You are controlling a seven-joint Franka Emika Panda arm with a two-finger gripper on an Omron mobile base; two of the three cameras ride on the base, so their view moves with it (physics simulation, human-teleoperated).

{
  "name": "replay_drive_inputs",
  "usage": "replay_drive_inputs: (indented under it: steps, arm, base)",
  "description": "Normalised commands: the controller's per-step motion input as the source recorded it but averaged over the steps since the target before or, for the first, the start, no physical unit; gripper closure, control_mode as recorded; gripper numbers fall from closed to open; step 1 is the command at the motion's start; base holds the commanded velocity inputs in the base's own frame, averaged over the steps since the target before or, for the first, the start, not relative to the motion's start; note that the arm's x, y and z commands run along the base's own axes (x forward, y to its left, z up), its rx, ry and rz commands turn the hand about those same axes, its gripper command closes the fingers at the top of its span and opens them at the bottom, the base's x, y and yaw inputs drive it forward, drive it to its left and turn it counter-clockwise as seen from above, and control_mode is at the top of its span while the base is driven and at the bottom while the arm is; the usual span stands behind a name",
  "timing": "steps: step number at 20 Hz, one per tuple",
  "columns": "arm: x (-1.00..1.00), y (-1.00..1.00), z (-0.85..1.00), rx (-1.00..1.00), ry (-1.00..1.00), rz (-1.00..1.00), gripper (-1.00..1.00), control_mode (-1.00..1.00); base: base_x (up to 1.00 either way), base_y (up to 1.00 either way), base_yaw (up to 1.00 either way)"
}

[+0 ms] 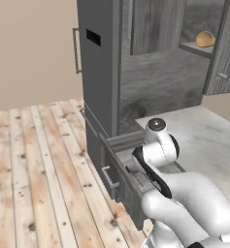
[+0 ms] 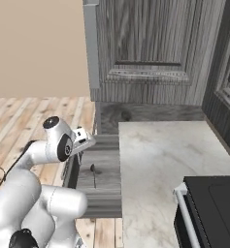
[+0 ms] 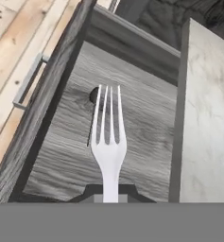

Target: Organize the utensils by type. Pick up the wooden spoons from the counter and place them in the open cabinet. Then pick up the metallic utensils from the counter and place them in the open drawer.

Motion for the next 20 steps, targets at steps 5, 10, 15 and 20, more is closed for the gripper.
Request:
replay_drive_inputs:
  steps: [5, 10, 15, 20]
  arm:
    - [0.5, 0.0, -0.68, -0.07, -0.06, -0.32, 1.0, -1.0]
    - [0.51, -0.09, -0.65, -0.03, -0.03, -0.07, 1.0, -1.0]
    - [0.44, -0.23, -0.36, 0.0, 0.01, 0.02, 1.0, -1.0]
    - [0.34, -0.15, -0.44, 0.0, 0.01, 0.02, 1.0, -1.0]
  base:
    - [0.0, 0.0, 0.0]
    - [0.0, 0.0, 0.0]
    - [0.0, 0.0, 0.0]
    - [0.0, 0.0, 0.0]
